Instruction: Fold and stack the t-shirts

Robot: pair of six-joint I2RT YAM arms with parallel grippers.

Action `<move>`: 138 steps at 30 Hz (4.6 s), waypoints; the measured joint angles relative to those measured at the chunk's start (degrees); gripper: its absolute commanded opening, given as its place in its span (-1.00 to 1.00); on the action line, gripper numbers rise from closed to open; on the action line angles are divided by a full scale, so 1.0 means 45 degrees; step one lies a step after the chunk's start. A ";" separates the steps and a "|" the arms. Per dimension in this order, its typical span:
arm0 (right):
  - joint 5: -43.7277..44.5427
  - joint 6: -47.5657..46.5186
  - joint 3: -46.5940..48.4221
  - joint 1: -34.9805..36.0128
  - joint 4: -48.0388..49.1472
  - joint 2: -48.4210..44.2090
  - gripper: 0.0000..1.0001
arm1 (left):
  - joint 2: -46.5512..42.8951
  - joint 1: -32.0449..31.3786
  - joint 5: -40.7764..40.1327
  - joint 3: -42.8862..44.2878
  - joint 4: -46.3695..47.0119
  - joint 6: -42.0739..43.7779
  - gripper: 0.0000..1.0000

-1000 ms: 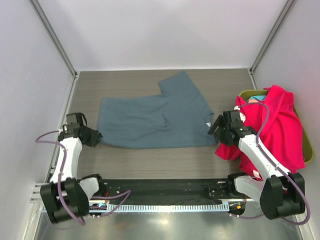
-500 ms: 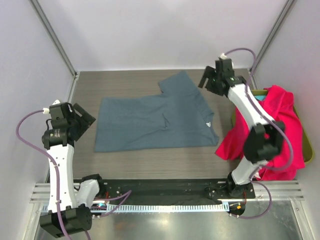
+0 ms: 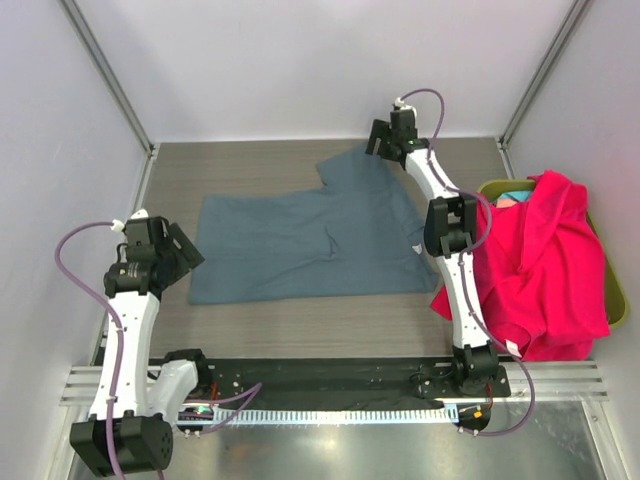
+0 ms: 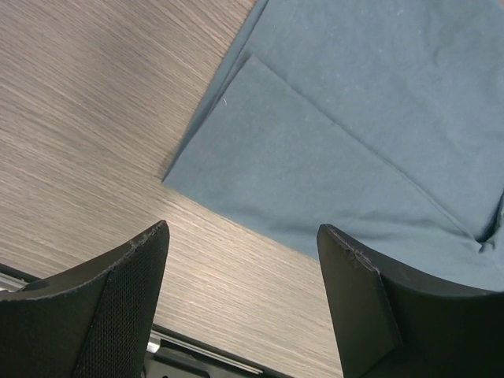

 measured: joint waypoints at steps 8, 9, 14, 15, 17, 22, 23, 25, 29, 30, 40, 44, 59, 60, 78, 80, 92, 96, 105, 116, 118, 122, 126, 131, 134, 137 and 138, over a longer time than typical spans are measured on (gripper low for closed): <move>0.0214 0.0073 0.1651 0.0442 0.2268 0.2074 0.92 | 0.0029 -0.0500 -0.0267 -0.0078 0.0126 -0.0005 0.50; 0.0330 0.0097 0.1729 0.0559 0.2540 0.2205 0.92 | 0.0029 -0.0544 -0.0316 -0.0078 0.0136 -0.0005 0.50; 0.0277 0.0568 0.2055 0.0962 0.3007 0.2569 0.37 | 0.0034 -0.0748 -0.0437 -0.0078 0.0146 -0.0010 0.50; 0.0238 0.0646 0.2055 0.1005 0.3011 0.2589 0.21 | 0.0039 -0.0763 -0.0442 -0.0078 0.0146 -0.0010 0.50; 0.0141 0.0923 0.2055 0.1044 0.2914 0.2608 -0.13 | 0.0068 -0.0777 -0.0461 -0.0078 0.0146 -0.0010 0.50; -0.0311 0.1350 0.1831 0.0869 0.2715 0.2613 -0.98 | 0.0291 -0.0787 -0.0612 -0.0078 0.0146 -0.0015 0.50; -0.0413 0.1394 0.1768 0.0826 0.2798 0.2599 -0.98 | 0.0355 -0.0787 -0.0670 -0.0078 0.0151 -0.0015 0.50; -0.0588 0.1321 0.1496 0.0772 0.2948 0.2448 -0.97 | 0.0578 -0.0787 -0.0816 -0.0078 0.0194 -0.0044 0.50; -0.0733 0.0923 0.0495 0.0738 0.2841 0.1729 -0.98 | 0.1719 -0.0787 -0.1122 0.0209 0.0607 -0.0311 0.50; -0.0782 0.0816 0.0160 0.0733 0.2701 0.1443 -0.98 | 0.2293 -0.0787 -0.1171 0.0534 0.0729 -0.0427 0.50; -0.1574 0.0291 -0.3662 0.0806 0.2225 -0.2749 -0.98 | 1.0030 -0.0107 -0.0850 0.6067 0.3327 -0.0811 0.34; -0.2011 0.0505 -0.4333 0.0913 0.2380 -0.3973 -0.98 | 1.2978 0.0199 -0.0238 0.8597 0.3959 -0.0544 0.28; -0.2419 0.0617 -0.8252 0.1200 0.2696 -0.6251 -0.98 | 1.7850 0.0379 0.2025 1.2021 0.4070 -0.0068 0.09; -0.2414 0.0617 -0.8388 0.1200 0.2720 -0.6256 -0.98 | 1.7860 0.0374 0.2050 1.1914 0.4119 -0.0058 0.08; -0.2327 0.0505 -0.9369 0.1195 0.2929 -0.6713 -0.98 | 1.7835 0.0369 0.2254 1.1594 0.4265 -0.0034 -0.99; -0.2331 0.0476 -0.9394 0.1195 0.2924 -0.6902 -0.98 | 1.7816 0.0369 0.2278 1.1594 0.4216 -0.0039 -0.99; -0.2220 0.0330 -1.2876 0.1200 0.3249 -1.1453 -0.97 | 1.3085 0.0355 0.2249 0.8582 0.4235 -0.0078 -1.00; -0.2074 0.0345 -1.5052 0.1200 0.3536 -1.3372 -0.98 | 1.1244 0.0355 0.2234 0.6946 0.4668 -0.0117 -0.99; -0.1671 0.0486 -1.8700 0.1219 0.3555 -1.6538 -0.98 | 1.0491 0.0355 0.2011 0.4818 0.4906 -0.0141 -1.00; -0.0821 0.0933 -2.1274 0.1307 0.3133 -2.0453 -0.98 | 0.9151 0.0398 0.0957 0.4401 0.4775 0.0301 -0.63; -0.0597 0.1292 -2.2168 0.1311 0.2934 -2.1415 -0.84 | 0.9102 0.0413 0.0583 0.4299 0.4707 0.0384 -0.12; 0.0063 0.2516 -2.4130 0.1379 0.2346 -2.3455 0.38 | 0.8510 0.0641 -0.0272 0.3356 0.4561 -0.0010 0.56; 0.1073 0.3215 -2.5150 0.1389 0.1341 -2.5150 0.43 | 0.7393 0.0908 -0.1161 0.2511 0.4478 -0.0573 0.51; 0.1268 0.3551 -2.4897 0.1462 0.1501 -2.4713 0.41 | 0.5969 0.0874 -0.1355 0.1957 0.5173 -0.0860 0.45; 0.1141 0.3696 -2.4426 0.1826 0.1812 -2.3329 0.39 | 0.6037 0.0160 -0.1336 0.2205 0.5489 -0.0597 0.43; 0.1185 0.3939 -2.3829 0.2744 0.2195 -2.1109 0.39 | 0.7106 -0.1428 -0.1433 0.3249 0.5251 -0.0219 0.40; 0.1224 0.4041 -2.3639 0.3118 0.2200 -2.0395 0.39 | 0.7650 -0.1987 -0.1365 0.3696 0.5183 -0.0151 0.39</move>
